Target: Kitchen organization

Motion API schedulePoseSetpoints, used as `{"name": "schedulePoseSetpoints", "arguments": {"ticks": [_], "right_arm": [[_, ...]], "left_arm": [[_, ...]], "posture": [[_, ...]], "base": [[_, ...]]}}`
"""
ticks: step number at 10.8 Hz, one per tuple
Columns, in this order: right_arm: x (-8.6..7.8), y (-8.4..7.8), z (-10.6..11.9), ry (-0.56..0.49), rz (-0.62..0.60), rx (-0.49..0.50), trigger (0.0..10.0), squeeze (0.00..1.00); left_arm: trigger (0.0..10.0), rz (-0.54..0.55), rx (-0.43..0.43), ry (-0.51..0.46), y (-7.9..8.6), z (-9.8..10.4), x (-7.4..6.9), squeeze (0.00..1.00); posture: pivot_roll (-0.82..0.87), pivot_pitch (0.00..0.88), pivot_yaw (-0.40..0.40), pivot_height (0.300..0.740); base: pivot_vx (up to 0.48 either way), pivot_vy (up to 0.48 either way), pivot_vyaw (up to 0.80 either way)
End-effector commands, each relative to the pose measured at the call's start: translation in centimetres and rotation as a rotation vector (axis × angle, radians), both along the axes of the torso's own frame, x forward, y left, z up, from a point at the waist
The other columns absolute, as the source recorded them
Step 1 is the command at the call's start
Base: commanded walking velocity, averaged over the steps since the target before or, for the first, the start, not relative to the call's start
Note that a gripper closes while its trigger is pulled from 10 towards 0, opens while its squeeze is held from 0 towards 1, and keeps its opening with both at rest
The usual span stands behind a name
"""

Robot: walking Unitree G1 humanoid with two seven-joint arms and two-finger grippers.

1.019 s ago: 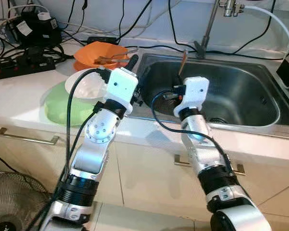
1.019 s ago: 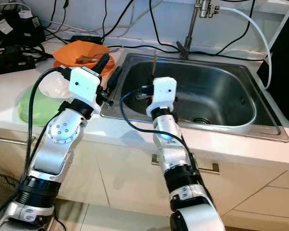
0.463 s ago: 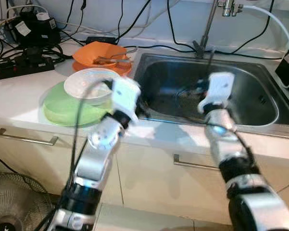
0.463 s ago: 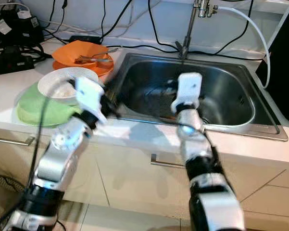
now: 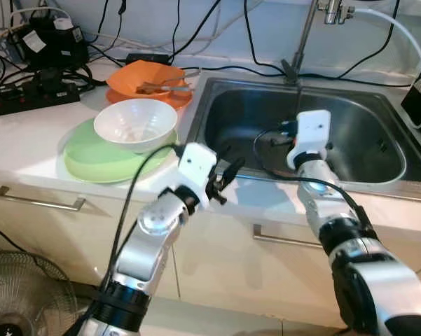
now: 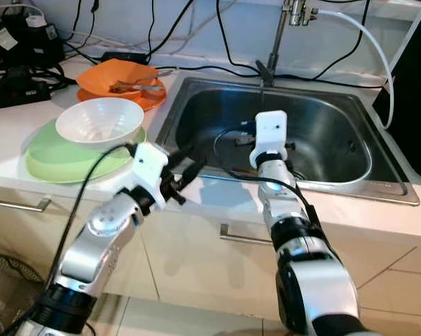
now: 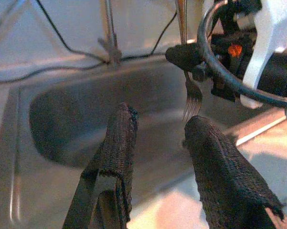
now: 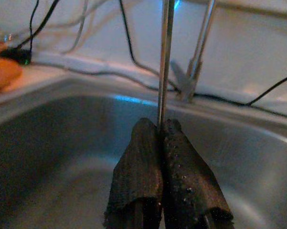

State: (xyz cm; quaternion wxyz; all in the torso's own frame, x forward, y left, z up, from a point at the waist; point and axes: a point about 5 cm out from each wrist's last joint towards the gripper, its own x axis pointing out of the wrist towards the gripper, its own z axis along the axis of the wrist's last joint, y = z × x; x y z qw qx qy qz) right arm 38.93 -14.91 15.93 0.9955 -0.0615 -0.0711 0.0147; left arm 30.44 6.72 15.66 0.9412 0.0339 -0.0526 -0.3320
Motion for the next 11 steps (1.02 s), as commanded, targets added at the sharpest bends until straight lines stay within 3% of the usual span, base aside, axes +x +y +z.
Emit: {"name": "schedulePoseSetpoints", "arguments": {"ticks": [1,4,9,10,11], "right_arm": [[0.2,0.0,0.0,0.017,0.005,-0.014,10.0,0.0],[0.1,0.3,-1.6,0.115,0.018,-0.051,10.0,0.0],[0.2,0.3,-1.8,0.15,0.016,-0.045,10.0,0.0],[0.2,0.2,-1.7,0.153,0.015,-0.045,10.0,0.73],[0.2,0.2,-1.7,0.154,0.013,-0.045,10.0,0.92]], "left_arm": [[10.0,0.006,0.005,0.032,0.2,-0.6,0.0,0.0],[10.0,0.043,0.053,0.108,0.9,-2.2,0.0,0.0],[10.0,0.064,0.049,0.126,1.1,-2.4,0.2,0.0],[10.0,0.068,0.048,0.126,1.2,-2.4,0.2,0.0],[10.0,0.071,0.048,0.126,1.2,-2.4,0.2,0.0]], "posture": [[0.24,0.0,-0.033,0.74],[0.25,0.0,-0.039,0.74],[0.26,0.0,-0.045,0.74],[0.26,0.0,-0.045,0.74],[0.26,0.0,-0.045,0.74]], "base": [[0.0,0.0,0.0],[0.0,0.0,0.0],[0.0,0.0,0.0],[0.0,0.0,0.0],[0.0,0.0,0.0]]}}
